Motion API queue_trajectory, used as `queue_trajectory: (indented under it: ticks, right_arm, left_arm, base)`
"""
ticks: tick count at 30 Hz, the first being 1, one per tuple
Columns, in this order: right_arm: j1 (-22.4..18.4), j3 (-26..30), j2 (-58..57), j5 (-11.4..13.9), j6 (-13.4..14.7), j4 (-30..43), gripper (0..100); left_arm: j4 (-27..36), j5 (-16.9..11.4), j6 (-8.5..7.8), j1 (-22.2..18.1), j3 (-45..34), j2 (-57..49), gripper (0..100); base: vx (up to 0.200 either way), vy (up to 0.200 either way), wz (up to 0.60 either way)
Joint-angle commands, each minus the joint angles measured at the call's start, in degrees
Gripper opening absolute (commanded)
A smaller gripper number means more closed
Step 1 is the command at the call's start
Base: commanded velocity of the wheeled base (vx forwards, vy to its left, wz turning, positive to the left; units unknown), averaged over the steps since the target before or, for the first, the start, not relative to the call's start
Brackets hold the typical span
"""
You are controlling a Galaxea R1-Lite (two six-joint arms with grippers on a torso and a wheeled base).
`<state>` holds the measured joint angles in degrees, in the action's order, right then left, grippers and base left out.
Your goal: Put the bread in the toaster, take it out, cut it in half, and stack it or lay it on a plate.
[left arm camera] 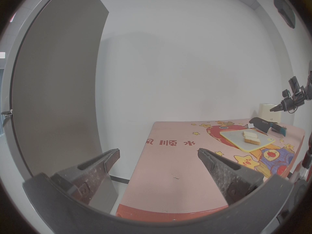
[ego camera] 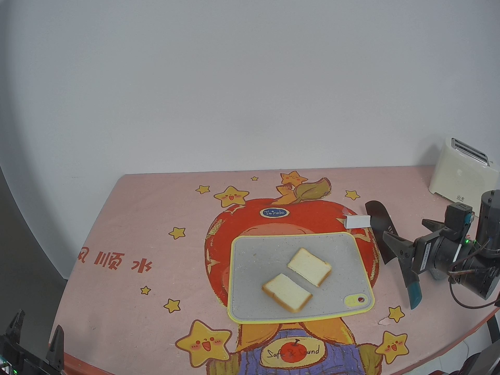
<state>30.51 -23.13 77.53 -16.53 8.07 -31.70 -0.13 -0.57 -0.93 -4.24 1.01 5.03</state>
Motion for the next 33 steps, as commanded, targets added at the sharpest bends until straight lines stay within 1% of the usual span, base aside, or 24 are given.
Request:
queue_trajectory:
  ticks: [1,2,4,7,9,10,12,13,17,18,19,20,22,25,27,30,31,33]
  right_arm:
    - [2.1,-0.9,-0.2,0.2,-0.1,0.0,100]
    - [2.2,-1.9,0.2,0.2,-0.1,0.1,100]
    - [2.4,-3.3,0.6,0.4,-0.2,0.7,100]
    - [3.0,-6.9,3.2,2.6,-1.3,5.2,100]
    - [3.2,-7.9,3.9,3.0,-1.2,6.4,100]
    - [4.0,-10.3,6.0,3.6,-1.3,10.0,100]
    - [4.1,-11.2,7.0,3.9,-1.3,11.5,100]
    - [4.2,-12.8,9.7,4.4,-1.2,13.5,100]
    - [4.4,-14.4,13.6,4.2,-1.4,13.9,100]
    - [4.6,-15.7,16.1,4.3,-1.4,13.9,100]
    - [4.8,-16.3,17.0,4.3,-1.4,14.1,100]
    - [4.8,-16.5,17.3,4.3,-1.4,14.2,100]
    - [5.3,-16.9,20.4,3.9,-1.6,14.2,100]
    - [6.5,-16.5,21.7,3.7,-1.5,14.1,100]
    - [6.6,-17.0,22.0,4.3,-1.3,13.7,100]
    - [6.6,-17.8,22.8,4.3,-1.2,13.3,100]
    - [6.7,-18.4,23.9,4.3,-1.1,13.4,100]
    - [6.8,-18.4,24.7,4.3,-1.1,13.4,100]
  left_arm:
    - [0.0,-0.9,-0.92,0.2,-1.0,0.1,100]
    - [0.0,-1.0,-1.45,0.4,-0.9,-0.1,100]
    - [0.0,-1.3,-1.45,1.1,-1.0,-0.3,100]
    - [0.0,-0.8,-0.83,1.1,-1.0,-0.3,100]
    - [0.0,-0.7,-0.57,1.0,-1.0,-0.3,100]
    - [0.1,-0.4,0.66,1.0,-1.0,-0.3,100]
    - [0.1,-0.2,0.93,1.1,-1.0,-0.3,100]
    - [0.1,0.2,1.10,1.1,-1.0,-0.3,100]
    - [0.1,1.2,1.28,1.0,-1.0,-0.3,100]
    - [0.1,2.4,1.37,0.7,-1.0,-0.3,100]
    - [0.1,2.6,1.37,0.3,-1.0,-0.3,100]
    - [0.1,2.6,1.45,0.1,-1.0,-0.3,100]
    - [0.0,2.5,2.24,-0.1,-1.0,-0.3,100]
    - [-0.1,2.4,1.98,0.0,-1.0,-0.2,100]
    - [-0.2,2.2,1.89,0.5,-1.0,-0.2,100]
    - [-0.1,2.6,2.51,0.6,-1.0,-0.1,100]
    - [-0.1,2.7,3.04,0.4,-1.0,0.0,100]
    - [-0.2,2.7,2.95,0.3,-1.0,0.0,100]
  base:
    - [0.000,0.000,0.00]
    - [0.000,0.000,0.00]
    - [0.000,0.000,0.00]
    - [0.000,0.000,0.00]
    - [0.000,0.000,0.00]
    - [0.000,0.000,0.00]
    - [0.000,0.000,0.00]
    - [0.000,0.000,0.00]
    - [0.000,0.000,0.00]
    - [0.000,0.000,0.00]
    - [0.000,0.000,0.00]
    - [0.000,0.000,0.00]
    - [0.000,0.000,0.00]
    - [0.000,0.000,0.00]
    - [0.000,0.000,0.00]
    - [0.000,0.000,0.00]
    - [0.000,0.000,0.00]
    - [0.000,0.000,0.00]
